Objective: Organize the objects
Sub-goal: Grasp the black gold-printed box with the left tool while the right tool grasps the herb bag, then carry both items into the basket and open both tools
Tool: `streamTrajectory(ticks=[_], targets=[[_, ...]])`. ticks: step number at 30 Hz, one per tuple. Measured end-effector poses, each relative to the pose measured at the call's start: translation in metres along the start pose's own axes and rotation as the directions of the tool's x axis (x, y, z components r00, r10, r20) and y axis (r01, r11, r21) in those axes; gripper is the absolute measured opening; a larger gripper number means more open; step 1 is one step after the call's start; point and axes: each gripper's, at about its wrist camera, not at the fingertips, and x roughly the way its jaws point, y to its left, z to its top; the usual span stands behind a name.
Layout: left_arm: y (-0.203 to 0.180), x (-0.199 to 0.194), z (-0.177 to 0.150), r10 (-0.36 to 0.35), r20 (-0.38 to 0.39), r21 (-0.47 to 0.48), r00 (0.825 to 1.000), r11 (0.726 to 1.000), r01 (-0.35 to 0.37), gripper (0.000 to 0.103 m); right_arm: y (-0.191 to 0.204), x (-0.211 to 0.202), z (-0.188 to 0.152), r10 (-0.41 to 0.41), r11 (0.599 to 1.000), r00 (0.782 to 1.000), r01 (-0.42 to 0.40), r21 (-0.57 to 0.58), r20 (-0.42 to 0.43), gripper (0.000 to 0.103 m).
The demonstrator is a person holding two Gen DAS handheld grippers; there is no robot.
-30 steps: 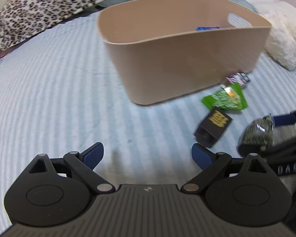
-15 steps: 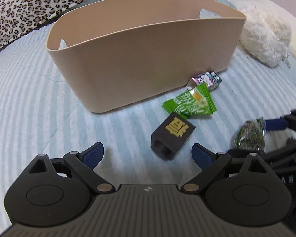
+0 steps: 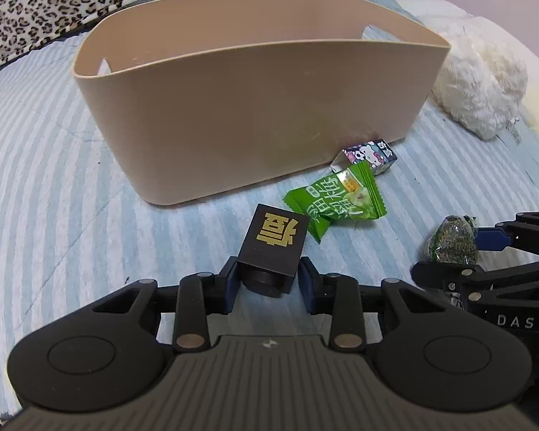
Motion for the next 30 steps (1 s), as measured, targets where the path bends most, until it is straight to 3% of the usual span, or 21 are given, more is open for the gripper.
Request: streamTrajectory(ticks=[5, 14, 23, 30], targets=[[0.003, -0.010, -0.003, 0.017, 0.015, -0.005, 1.000, 1.000, -0.017, 0.036, -0.001, -0.011, 0.006, 0.014, 1.000, 0.999, -0.015, 0.012, 0.037, 0.051], [0.010, -0.055, 0.006, 0.063, 0.127, -0.019, 0.990, 0.998, -0.061, 0.036, -0.008, -0.050, 0.035, 0.030, 0.999, 0.985, -0.034, 0.019, 0.172, 0.051], [0.008, -0.091, 0.044, 0.099, 0.273, -0.003, 0.957, 0.995, -0.102, 0.036, -0.017, -0.084, 0.082, 0.036, 0.999, 0.947, -0.045, 0.020, 0.320, 0.051], [0.006, -0.084, 0.083, 0.150, 0.318, 0.009, 0.936, 0.987, -0.161, 0.036, -0.022, -0.086, 0.123, 0.009, 1.000, 0.926, -0.011, 0.002, 0.378, 0.051]])
